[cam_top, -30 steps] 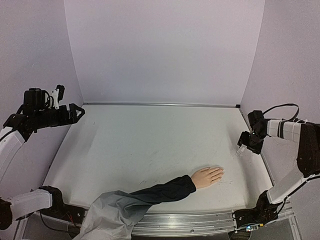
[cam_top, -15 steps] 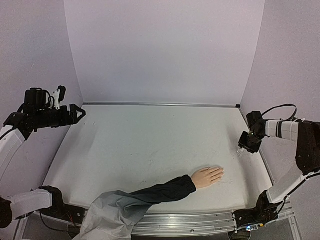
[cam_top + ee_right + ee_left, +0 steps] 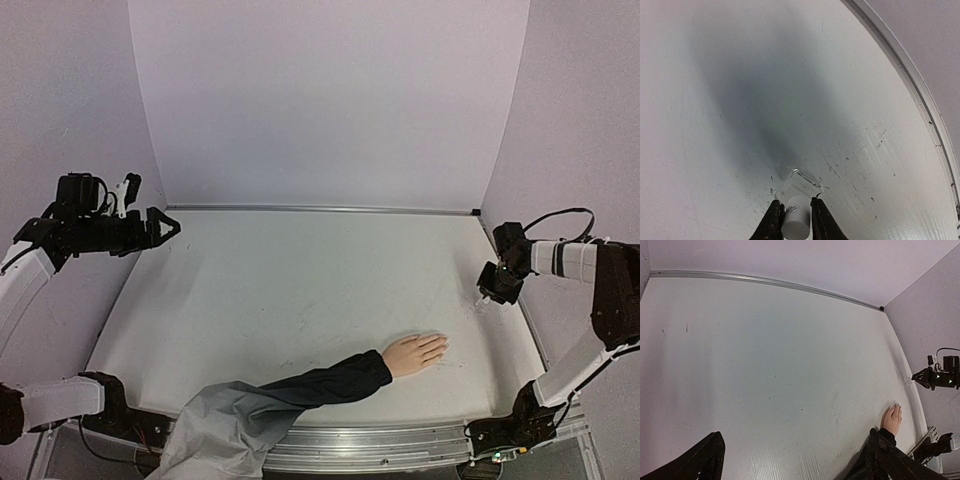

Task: Paint the nails

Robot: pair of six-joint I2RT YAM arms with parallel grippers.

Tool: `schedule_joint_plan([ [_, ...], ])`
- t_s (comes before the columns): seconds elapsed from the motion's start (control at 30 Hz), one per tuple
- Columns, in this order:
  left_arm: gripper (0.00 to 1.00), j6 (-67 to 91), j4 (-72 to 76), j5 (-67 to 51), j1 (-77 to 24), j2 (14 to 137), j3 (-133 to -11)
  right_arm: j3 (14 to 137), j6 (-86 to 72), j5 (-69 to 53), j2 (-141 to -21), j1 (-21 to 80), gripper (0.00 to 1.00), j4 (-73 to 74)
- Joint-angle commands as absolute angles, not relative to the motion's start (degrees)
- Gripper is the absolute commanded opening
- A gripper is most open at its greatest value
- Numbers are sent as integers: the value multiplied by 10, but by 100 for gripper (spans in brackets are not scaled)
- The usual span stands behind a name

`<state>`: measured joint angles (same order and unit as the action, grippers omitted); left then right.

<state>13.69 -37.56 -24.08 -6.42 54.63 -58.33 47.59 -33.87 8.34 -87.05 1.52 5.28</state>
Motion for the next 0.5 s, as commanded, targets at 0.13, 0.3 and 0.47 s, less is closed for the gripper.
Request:
schedule_joint_plan([
  [0.13,100,165,-370,-319,-62,563,-619,479,-301,35,-837,12,10,57],
  [0.3,99,183,-363,-330,-91,590,-622,475,-247,-47,-770,13,7,32],
  [0.47,99,174,-345,-289,-189,633,-637,445,-220,-201,-713,15,3,-34],
])
